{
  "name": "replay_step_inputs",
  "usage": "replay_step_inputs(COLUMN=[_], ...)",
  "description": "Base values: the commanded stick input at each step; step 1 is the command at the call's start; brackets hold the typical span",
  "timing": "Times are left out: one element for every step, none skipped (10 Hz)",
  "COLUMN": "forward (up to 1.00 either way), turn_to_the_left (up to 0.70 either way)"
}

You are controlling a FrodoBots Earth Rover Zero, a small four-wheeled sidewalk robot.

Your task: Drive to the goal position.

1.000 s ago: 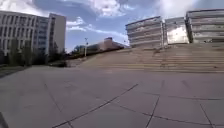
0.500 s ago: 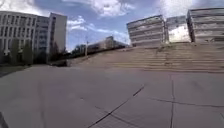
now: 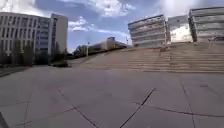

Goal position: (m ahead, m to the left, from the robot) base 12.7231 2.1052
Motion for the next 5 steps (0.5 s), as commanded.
replay_step_inputs(forward=[0.70,0.70,0.70,0.70,0.70], turn_to_the_left=[0.00,0.00,0.00,0.00,0.00])
